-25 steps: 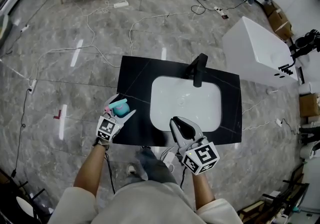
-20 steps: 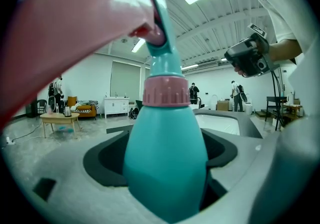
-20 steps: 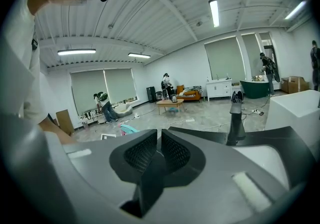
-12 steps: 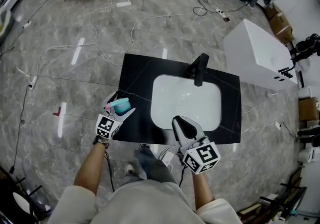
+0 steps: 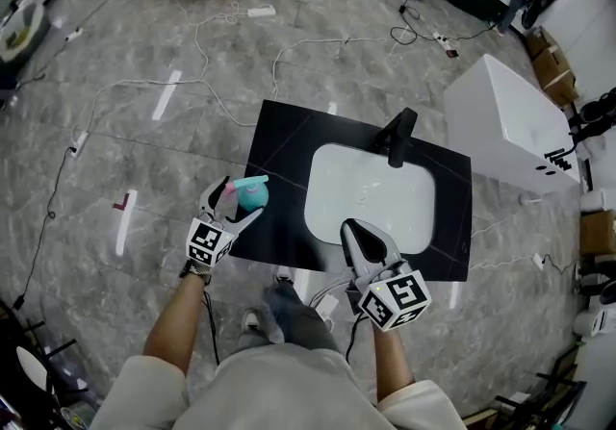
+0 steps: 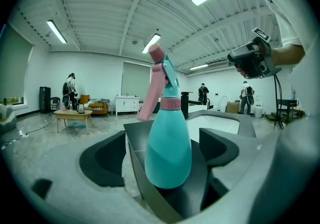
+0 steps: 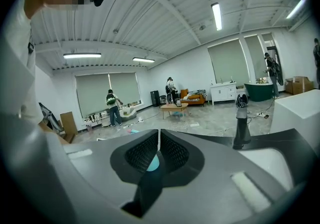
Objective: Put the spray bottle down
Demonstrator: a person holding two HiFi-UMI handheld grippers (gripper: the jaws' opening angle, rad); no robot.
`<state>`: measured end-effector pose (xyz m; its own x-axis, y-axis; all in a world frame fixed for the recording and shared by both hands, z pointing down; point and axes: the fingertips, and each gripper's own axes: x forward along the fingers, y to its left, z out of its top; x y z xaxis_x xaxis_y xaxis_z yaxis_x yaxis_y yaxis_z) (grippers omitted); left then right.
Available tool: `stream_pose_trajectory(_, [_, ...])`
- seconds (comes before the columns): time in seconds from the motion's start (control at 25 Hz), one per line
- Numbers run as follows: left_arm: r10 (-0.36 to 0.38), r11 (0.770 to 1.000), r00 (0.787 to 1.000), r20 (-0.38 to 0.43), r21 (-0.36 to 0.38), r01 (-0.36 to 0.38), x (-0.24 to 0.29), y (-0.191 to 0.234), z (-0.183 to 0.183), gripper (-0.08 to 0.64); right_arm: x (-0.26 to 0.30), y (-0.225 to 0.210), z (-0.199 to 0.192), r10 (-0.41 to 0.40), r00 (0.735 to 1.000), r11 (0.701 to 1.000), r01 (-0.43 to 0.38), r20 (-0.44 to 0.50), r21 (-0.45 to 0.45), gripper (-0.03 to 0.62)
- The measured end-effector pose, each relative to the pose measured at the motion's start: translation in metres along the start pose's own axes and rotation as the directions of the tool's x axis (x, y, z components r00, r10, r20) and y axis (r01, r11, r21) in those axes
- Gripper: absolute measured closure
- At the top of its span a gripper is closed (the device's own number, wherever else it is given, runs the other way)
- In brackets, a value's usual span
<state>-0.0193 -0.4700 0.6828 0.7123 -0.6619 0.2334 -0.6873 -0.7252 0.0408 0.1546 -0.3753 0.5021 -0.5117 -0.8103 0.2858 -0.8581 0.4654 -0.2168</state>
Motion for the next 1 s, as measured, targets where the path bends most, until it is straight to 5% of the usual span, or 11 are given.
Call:
stream_pose_trajectory(0.4, [0.097,0.995,0.995,-0.035,0.013,-0.097,-0.069,-0.010,0.020,0.150,-0.027,0.035,0.005,-0.029,1.000,0.994,0.029,0.002,-0.103,0.586])
stream_pose_trajectory(1.0, [0.001,0.998,0.999,0.037,0.070,-0.003,-0.174,-0.081,0.098,0.352,-0.101,0.120,0.028,-0.036,0.993,0.988,0.052,0.109,-0.147,0.586])
